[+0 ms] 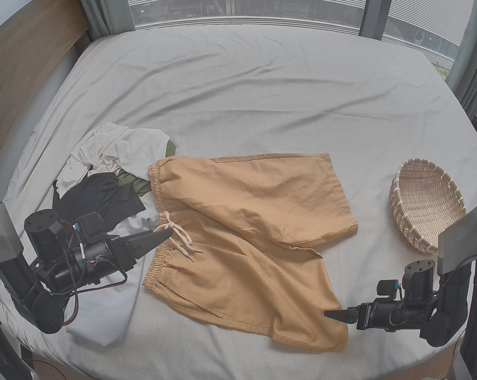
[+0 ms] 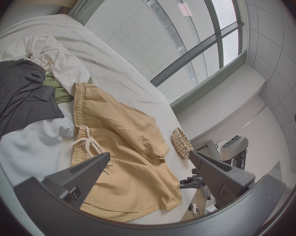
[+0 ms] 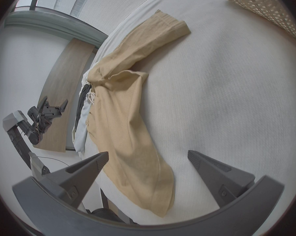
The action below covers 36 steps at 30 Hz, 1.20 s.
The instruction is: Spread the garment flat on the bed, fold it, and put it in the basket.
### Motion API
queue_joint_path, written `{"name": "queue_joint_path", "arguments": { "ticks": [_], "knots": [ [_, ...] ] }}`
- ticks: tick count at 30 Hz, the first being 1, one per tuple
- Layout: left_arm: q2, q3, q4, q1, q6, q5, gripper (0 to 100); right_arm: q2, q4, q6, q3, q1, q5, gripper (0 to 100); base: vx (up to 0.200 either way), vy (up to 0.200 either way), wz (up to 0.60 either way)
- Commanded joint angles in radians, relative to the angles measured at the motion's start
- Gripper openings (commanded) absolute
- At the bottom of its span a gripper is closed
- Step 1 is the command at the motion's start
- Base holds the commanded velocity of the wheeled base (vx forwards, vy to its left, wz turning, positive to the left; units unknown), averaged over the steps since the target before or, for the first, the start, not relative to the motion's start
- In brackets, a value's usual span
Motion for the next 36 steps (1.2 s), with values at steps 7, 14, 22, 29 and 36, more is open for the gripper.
{"name": "queue_joint_path", "arguments": {
  "ticks": [7, 14, 22, 29, 36],
  "knots": [
    [0.000, -0.001, -0.003, -0.001, 0.000, 0.000, 100, 0.008, 0.062, -0.001, 0.029, 0.052, 0.003, 100, 0.000, 0.000, 0.00],
    [0.001, -0.003, -0.003, -0.001, 0.000, 0.000, 100, 0.029, 0.029, 0.019, 0.029, 0.109, 0.006, 100, 0.000, 0.000, 0.00],
    [0.003, -0.003, -0.003, -0.001, 0.000, 0.000, 100, 0.009, -0.006, 0.083, 0.023, 0.109, 0.025, 100, 0.000, 0.000, 0.00],
    [0.007, -0.005, -0.004, -0.001, 0.000, 0.002, 100, -0.238, -0.003, 0.240, 0.029, 0.109, 0.077, 100, 0.000, 0.000, 0.00],
    [0.007, -0.005, -0.004, -0.001, 0.001, 0.002, 100, -0.319, -0.003, 0.300, 0.017, 0.106, 0.098, 100, 0.000, 0.000, 0.00]
  ]
}}
